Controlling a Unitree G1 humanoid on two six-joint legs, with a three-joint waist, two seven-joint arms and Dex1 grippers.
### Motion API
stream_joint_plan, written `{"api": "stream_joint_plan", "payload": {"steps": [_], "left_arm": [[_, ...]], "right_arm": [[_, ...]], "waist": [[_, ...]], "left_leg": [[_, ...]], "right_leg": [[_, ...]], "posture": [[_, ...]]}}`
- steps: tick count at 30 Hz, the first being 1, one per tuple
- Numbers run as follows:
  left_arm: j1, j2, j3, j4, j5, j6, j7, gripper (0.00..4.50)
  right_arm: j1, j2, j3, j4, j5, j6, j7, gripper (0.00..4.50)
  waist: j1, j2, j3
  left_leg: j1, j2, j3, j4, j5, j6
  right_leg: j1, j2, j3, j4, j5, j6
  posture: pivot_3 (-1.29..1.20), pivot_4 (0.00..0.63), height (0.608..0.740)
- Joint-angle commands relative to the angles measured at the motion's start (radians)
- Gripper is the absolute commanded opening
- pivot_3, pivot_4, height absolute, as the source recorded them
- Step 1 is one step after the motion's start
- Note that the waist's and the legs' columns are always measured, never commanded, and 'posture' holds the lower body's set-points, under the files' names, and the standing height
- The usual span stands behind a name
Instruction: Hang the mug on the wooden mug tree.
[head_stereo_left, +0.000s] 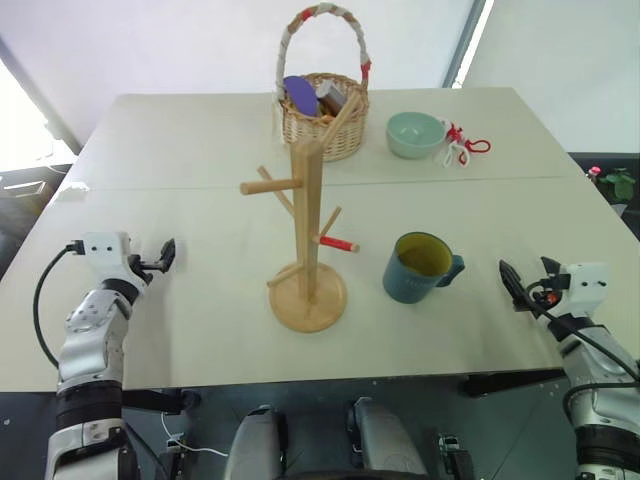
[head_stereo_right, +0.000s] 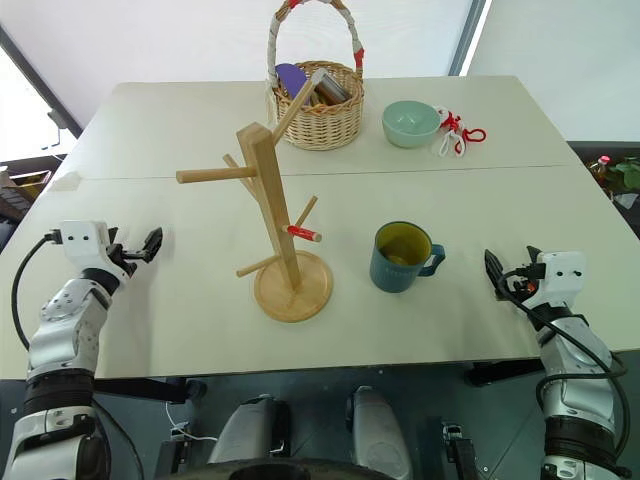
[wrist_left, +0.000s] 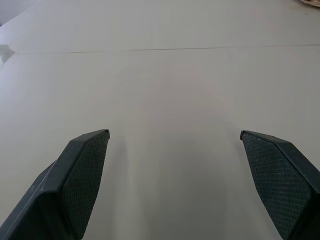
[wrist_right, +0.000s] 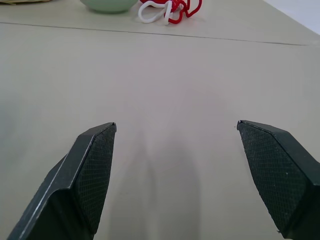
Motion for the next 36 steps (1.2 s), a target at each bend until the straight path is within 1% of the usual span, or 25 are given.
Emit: {"api": "stream_joint_plan", "payload": {"steps": [1, 10, 13, 16, 18, 21, 24, 26, 28, 32, 36], "left_arm": [[-0.013, 0.003, -0.003, -0.044, -0.009, -0.006, -0.007, 4.50], [-0.023, 0.002, 0.000, -0.048, -0.023, 0.022, -0.031, 4.50], [-0.022, -0.003, 0.004, -0.060, -0.063, 0.058, -0.071, 4.50], [0.015, 0.007, -0.026, -0.131, -0.087, 0.037, -0.166, 4.50], [0.074, 0.028, -0.071, -0.208, -0.117, 0.045, -0.286, 4.50], [0.147, 0.072, -0.127, -0.297, -0.175, 0.083, -0.447, 4.50], [0.203, 0.134, -0.182, -0.353, -0.183, 0.072, -0.583, 4.50], [0.236, 0.171, -0.198, -0.393, -0.216, 0.079, -0.671, 4.50], [0.258, 0.192, -0.196, -0.441, -0.284, 0.121, -0.738, 4.50], [0.298, 0.221, -0.206, -0.516, -0.335, 0.115, -0.841, 4.50], [0.310, 0.232, -0.223, -0.536, -0.338, 0.117, -0.879, 4.50]], "right_arm": [[0.001, -0.007, -0.011, -0.052, -0.001, -0.003, -0.003, 4.02], [0.014, -0.012, -0.019, -0.063, 0.000, -0.003, -0.003, 4.02], [0.019, -0.015, -0.022, -0.067, 0.003, -0.002, -0.001, 4.02], [0.029, -0.017, -0.031, -0.080, 0.014, 0.001, 0.005, 4.02], [0.064, -0.018, -0.039, -0.125, 0.036, 0.008, 0.026, 4.02], [0.142, -0.024, -0.059, -0.209, 0.071, 0.029, 0.064, 4.02], [0.243, -0.027, -0.073, -0.297, 0.098, 0.047, 0.113, 4.02], [0.313, -0.030, -0.063, -0.367, 0.114, 0.062, 0.158, 4.02], [0.357, -0.027, -0.043, -0.416, 0.117, 0.072, 0.183, 4.02], [0.361, 0.001, -0.004, -0.450, 0.091, 0.078, 0.166, 4.02], [0.312, 0.044, 0.039, -0.439, 0.062, 0.070, 0.122, 4.02]], "waist": [[0.000, 0.000, 0.000], [0.000, 0.000, 0.000], [0.000, 0.000, 0.000], [0.000, 0.000, 0.000], [-0.001, 0.000, 0.000], [0.000, 0.001, 0.000], [0.002, 0.001, 0.000], [0.001, 0.001, 0.000], [0.000, 0.001, 0.000], [-0.005, 0.003, 0.001], [-0.001, 0.004, 0.001]], "left_leg": [[0.000, 0.000, 0.000, 0.000, 0.000, 0.000], [0.000, -0.002, 0.000, 0.000, 0.000, 0.000], [0.000, -0.002, 0.000, 0.000, 0.000, 0.000], [0.000, -0.001, 0.000, 0.000, 0.000, 0.000], [0.000, -0.001, 0.000, 0.000, 0.000, 0.000], [0.000, 0.001, 0.000, -0.002, 0.000, 0.000], [-0.001, 0.001, 0.000, -0.003, 0.000, 0.000], [0.000, 0.003, 0.000, -0.003, 0.000, 0.000], [-0.001, 0.004, 0.000, -0.003, 0.000, 0.000], [-0.001, 0.009, 0.003, -0.004, 0.000, 0.000], [-0.001, 0.009, 0.003, -0.005, 0.000, -0.001]], "right_leg": [[0.000, 0.000, 0.000, 0.000, 0.000, 0.000], [0.000, 0.000, 0.000, 0.000, 0.000, 0.000], [0.000, 0.000, 0.000, 0.000, 0.000, 0.000], [0.000, 0.000, 0.000, 0.000, 0.000, 0.000], [0.000, 0.000, 0.000, 0.000, 0.000, 0.000], [-0.001, -0.001, 0.000, -0.001, 0.000, 0.000], [-0.001, -0.001, 0.000, -0.002, -0.001, -0.001], [-0.001, 0.000, 0.000, -0.003, -0.001, -0.001], [-0.001, -0.001, 0.000, -0.005, 0.000, -0.002], [-0.002, -0.001, -0.001, -0.010, 0.001, -0.003], [-0.003, -0.001, -0.001, -0.010, 0.001, -0.004]], "posture": [[0.00, 0.150, 0.740], [0.00, 0.150, 0.740], [0.00, 0.150, 0.740], [0.00, 0.150, 0.740], [0.00, 0.150, 0.740], [0.00, 0.150, 0.740], [0.00, 0.150, 0.740], [0.00, 0.150, 0.740], [0.00, 0.150, 0.740], [0.00, 0.150, 0.740], [0.00, 0.150, 0.740]]}}
